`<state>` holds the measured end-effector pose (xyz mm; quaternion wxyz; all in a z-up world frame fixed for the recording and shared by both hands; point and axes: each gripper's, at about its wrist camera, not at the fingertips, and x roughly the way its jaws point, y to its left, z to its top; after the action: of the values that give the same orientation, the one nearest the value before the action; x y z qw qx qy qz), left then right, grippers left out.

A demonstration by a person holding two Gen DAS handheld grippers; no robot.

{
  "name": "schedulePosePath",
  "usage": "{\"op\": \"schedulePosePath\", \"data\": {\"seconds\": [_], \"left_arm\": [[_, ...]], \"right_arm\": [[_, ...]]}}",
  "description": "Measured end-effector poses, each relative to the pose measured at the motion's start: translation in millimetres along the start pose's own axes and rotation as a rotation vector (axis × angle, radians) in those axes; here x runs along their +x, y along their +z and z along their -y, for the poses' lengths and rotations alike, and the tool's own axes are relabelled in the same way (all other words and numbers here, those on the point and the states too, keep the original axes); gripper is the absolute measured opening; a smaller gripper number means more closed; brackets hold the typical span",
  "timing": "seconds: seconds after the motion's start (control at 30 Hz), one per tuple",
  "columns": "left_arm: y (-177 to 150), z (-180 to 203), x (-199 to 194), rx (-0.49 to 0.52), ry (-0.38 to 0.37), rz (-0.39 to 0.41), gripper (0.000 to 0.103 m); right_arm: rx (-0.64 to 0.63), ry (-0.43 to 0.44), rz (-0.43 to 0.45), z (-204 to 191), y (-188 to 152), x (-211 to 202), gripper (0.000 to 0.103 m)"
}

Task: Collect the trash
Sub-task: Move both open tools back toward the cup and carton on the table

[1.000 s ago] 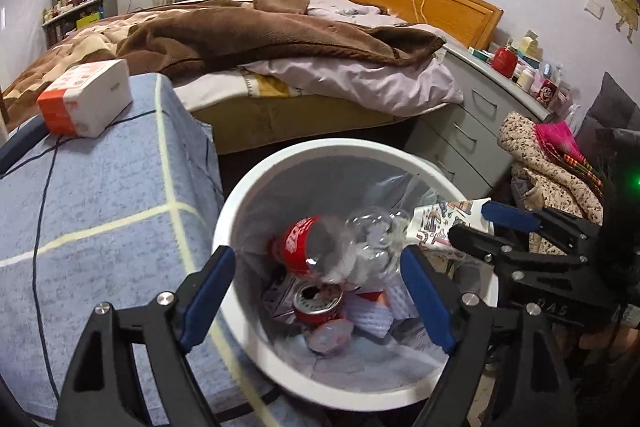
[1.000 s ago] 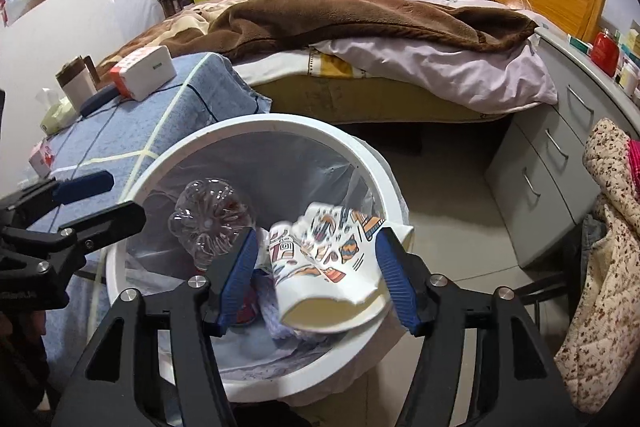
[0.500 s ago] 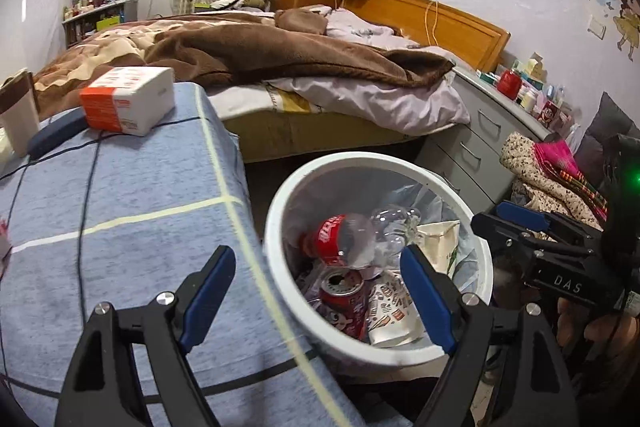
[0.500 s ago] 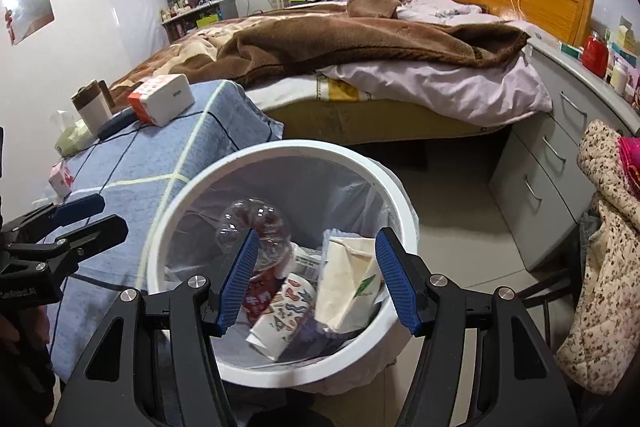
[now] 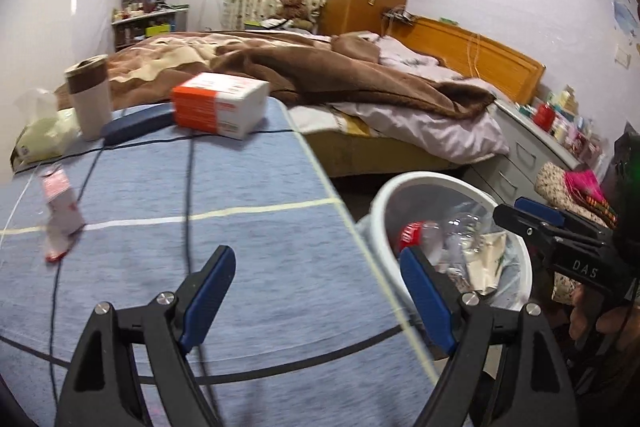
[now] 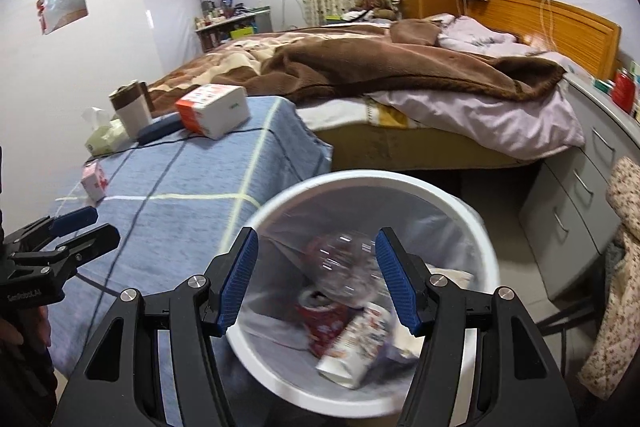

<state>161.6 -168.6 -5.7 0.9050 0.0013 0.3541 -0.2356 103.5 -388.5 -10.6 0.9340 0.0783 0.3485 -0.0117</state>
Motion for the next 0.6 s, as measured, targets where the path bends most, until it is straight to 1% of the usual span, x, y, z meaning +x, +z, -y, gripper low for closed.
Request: {"op": "schedulePosePath", "data": {"seconds": [0.17, 0.37, 0.6], "left_arm": [[-3.9, -37.2, -15.1, -0.063, 0.056, 0.042, 0.086], [-15.3, -91.4, -23.7, -0.148, 0.141, 0.041, 0.086], [-27.4, -150.1, -33.5, -0.218, 0.248, 0.052, 0.086]], "right_arm": [[-0.045, 0.051, -0.004, -31.5, 7.5, 15.1, 0.063], [-0.094, 0.106, -0.017, -67.0, 14.9, 32.8, 0.063], [-0.165, 0.168, -0.042, -112.0, 24.2, 56.5, 0.063]]}}
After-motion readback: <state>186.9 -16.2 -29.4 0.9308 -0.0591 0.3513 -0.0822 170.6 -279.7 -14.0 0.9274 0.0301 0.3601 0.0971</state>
